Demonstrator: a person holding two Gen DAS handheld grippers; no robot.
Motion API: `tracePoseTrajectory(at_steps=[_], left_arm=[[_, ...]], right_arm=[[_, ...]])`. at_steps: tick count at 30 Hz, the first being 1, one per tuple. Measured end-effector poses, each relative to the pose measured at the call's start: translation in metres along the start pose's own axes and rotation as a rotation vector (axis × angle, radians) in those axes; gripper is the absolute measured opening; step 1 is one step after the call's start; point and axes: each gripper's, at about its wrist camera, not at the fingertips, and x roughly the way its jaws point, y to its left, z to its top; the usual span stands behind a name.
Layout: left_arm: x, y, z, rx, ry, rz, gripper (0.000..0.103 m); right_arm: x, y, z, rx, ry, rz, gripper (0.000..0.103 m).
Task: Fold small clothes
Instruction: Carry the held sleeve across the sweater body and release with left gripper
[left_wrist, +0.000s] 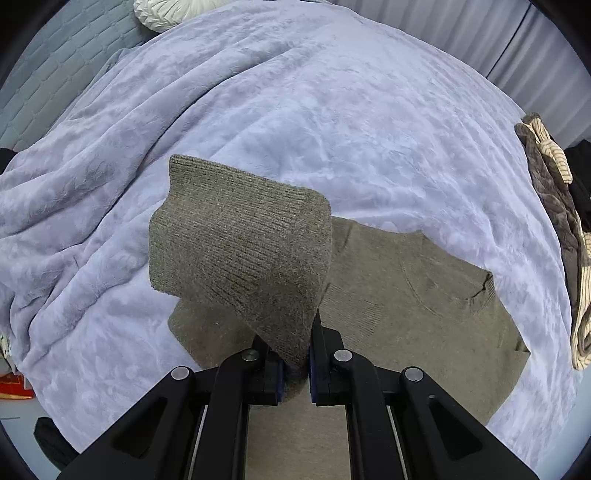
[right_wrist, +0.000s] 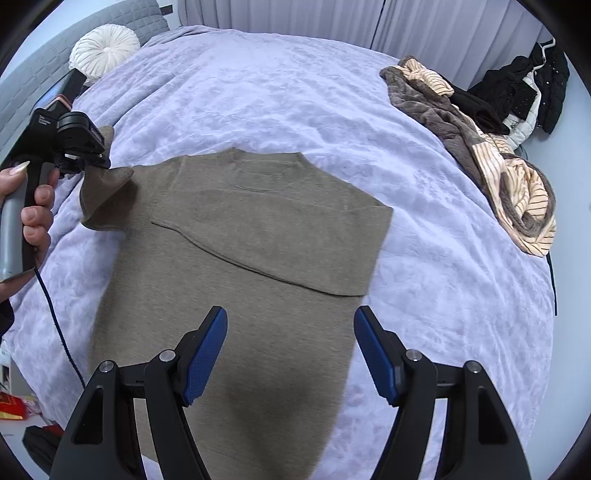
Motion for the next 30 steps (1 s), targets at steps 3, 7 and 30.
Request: tracePoseTrajectory(at_steps=[3, 7, 30], left_arm=[[0.003, -0.029, -0.011, 0.029, -0.006, 0.007, 0.01], [0.012, -0.063, -0.026, 0.065, -0.005, 0.019, 0.01], [0.069, -0.237, -0.12, 0.338, 0.039, 0.008, 0.011]], right_arm=[[0.002, -0.022, -0.005, 0.012, 0.009, -0.012, 0.074], [0.007, -0.047, -0.014, 0.023, 0.03, -0.024, 0.074], [0.033, -0.147, -0.072, 0.132, 0.103, -0.068, 0.074]])
